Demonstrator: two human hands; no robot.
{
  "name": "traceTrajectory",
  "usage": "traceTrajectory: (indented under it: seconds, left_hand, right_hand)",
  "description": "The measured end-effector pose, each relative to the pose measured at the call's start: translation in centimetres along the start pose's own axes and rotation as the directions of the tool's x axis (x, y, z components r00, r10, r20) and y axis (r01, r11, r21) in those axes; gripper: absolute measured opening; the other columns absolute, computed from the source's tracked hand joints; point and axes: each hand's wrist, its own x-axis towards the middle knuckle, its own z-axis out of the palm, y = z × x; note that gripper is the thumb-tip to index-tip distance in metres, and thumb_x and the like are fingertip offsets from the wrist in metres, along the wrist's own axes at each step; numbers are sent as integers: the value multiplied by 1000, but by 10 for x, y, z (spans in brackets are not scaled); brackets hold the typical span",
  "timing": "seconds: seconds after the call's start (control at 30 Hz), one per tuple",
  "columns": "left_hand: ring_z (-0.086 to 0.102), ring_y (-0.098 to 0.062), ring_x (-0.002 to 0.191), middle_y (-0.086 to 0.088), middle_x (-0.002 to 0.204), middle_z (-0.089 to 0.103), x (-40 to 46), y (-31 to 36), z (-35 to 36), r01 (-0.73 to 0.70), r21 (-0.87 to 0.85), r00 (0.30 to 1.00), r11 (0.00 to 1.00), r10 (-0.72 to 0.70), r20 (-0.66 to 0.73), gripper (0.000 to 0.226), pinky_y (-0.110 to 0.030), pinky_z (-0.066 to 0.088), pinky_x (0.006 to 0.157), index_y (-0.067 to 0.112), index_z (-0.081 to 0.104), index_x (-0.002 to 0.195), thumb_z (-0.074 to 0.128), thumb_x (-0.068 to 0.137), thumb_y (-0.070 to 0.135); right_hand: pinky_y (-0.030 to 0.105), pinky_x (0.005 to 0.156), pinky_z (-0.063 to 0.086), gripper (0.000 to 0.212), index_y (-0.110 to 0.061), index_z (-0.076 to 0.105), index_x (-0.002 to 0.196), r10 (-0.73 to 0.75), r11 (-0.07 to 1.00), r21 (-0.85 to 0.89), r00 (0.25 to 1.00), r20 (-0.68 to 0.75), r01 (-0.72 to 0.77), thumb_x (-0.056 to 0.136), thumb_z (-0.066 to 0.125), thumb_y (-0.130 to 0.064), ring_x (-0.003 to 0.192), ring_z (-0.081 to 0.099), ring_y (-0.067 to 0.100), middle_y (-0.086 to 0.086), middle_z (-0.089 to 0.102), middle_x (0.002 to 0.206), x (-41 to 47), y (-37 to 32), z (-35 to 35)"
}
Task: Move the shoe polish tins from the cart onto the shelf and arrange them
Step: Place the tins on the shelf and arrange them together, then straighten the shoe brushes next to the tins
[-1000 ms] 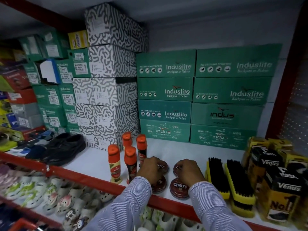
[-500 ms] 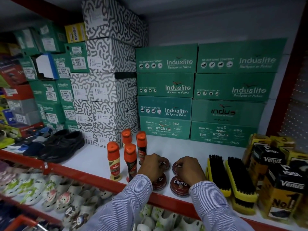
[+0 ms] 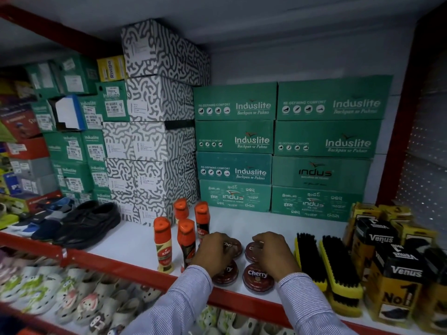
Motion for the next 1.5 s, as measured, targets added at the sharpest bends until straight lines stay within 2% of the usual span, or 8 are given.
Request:
traceTrajectory:
  seconds: [0.07,0.2,0.4,0.63,1.0,1.23,1.4,1.5]
  left_hand:
    - [65,-12,81,2,91,75,-10,1,-5,-16,12,1000,1000,16,-13,11,-20,40,70,19,76,93,69,87,24]
    - [71,-12,80,0,87,79,-30,0,-9,29,55,993,998,-35,113,28,-29,57,74,22,78,92,75,73,42]
    - [70,-4,80,6,89,81,-42,3,-10,16,38,995,999,-19,96,20,-4,43,61,30,80,94,79,75,36]
    - [68,3,79,9,92,81,-44,5,-11,51,-26,993,998,-48,105,19,5,38,61,32,81,92,81,74,37]
    - [67,2,83,9,95,80,-45,7,-12,65,12,993,998,-66,98,23,-19,53,78,32,80,96,80,74,39]
    - [70,-9,84,3,91,77,-44,16,-11,23,34,997,999,-26,67,23,-32,59,80,19,74,93,75,73,29]
    - [45,-15,139,-3,138,62,-40,72,10,-188,-24,978,982,190,90,45,-32,40,114,25,62,128,63,84,36]
    - [32,-14,148,2,158,40,-39,107,29,-279,-39,947,960,281,158,60,-36,32,121,29,41,147,62,91,33]
  right_hand:
    - [41,92,55,21,-13,75,99,-3,1000,6,1000,-9,3,80,66,-11,101,67,28,11,73,109,-10,1,-5]
    - [40,85,58,29,-12,70,101,-34,997,-69,997,76,39,73,68,-18,95,69,30,14,73,101,-36,0,-3]
    - [36,79,59,22,-23,76,91,-39,997,-69,994,100,46,73,66,-32,91,69,22,5,76,97,-51,-2,5]
    - [35,74,58,19,-33,76,88,-45,996,-67,992,116,53,74,64,-34,84,69,22,5,76,91,-53,-6,4]
    - [35,72,57,16,-31,77,85,-49,995,-80,991,124,59,74,66,-29,82,68,20,5,76,87,-54,-7,4]
    - [34,92,54,25,-21,75,103,-79,997,9,996,-39,79,79,71,-15,99,68,19,4,73,110,-73,-11,-32]
    - [22,109,31,35,-19,65,125,-109,993,-74,961,-255,93,92,59,-11,125,54,17,3,61,135,-92,20,-85]
    - [25,110,33,41,-12,57,132,-61,986,-162,975,-214,26,93,53,-2,130,51,22,9,56,140,-101,41,-105]
